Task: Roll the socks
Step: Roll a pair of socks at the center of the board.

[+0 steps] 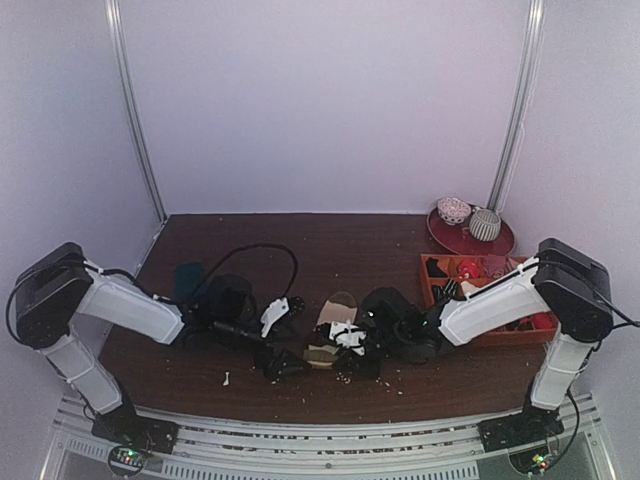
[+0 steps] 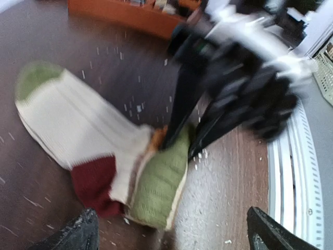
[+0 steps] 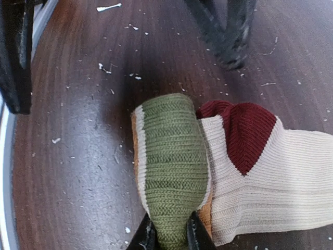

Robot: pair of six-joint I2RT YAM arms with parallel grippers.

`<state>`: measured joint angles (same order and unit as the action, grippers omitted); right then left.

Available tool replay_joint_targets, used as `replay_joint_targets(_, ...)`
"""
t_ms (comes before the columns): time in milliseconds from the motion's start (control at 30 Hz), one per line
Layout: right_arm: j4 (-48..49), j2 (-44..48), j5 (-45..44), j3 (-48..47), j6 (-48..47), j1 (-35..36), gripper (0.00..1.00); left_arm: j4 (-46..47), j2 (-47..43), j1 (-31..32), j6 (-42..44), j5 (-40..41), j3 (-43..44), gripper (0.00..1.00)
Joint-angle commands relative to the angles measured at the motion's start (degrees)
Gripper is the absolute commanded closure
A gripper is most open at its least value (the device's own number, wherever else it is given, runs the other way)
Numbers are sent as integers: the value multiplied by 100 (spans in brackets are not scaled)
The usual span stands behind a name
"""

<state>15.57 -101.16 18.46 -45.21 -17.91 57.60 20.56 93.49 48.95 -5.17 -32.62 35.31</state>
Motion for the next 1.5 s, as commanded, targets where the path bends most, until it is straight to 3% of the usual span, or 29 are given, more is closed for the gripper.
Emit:
replay_joint_targets(0,-1630,-647,1762,-301,730,-218,85,896,-396,100,1001,449,-257,2)
replay_joint_targets(267,-2257,-1495,2631,-835,1431,-730,85,1629,-63,237,1251,241,-478,2)
replay_joint_targets(467,-2456,-1728,2661,-971,1462,-982,85,1767,194,247,1214,158,-680,2)
replay_joint_targets(767,-2656,-1793,2584,-1048,1403,-994,86,1906,890,249,979,246,-421,33)
replay_joint_targets(867,-2672,-1799,2576,-1033,1421,-1000,86,1805,1037,247,959,253,-329,52)
replay_joint_targets(933,-2696,-1813,2562,-1053,1423,-993,86,1785,1073,248,925,234,-296,56)
replay_joint_targets(1000,-2748,-1841,2566,-1083,1420,-995,86,1796,1062,247,873,236,-279,55)
replay_joint_targets(1100,-2761,-1852,2549,-1095,1439,-1002,86,1872,958,247,830,302,-336,46)
replay_joint_targets(1467,-2823,-1898,2538,-1153,1448,-1003,86,1696,621,252,907,361,-326,46)
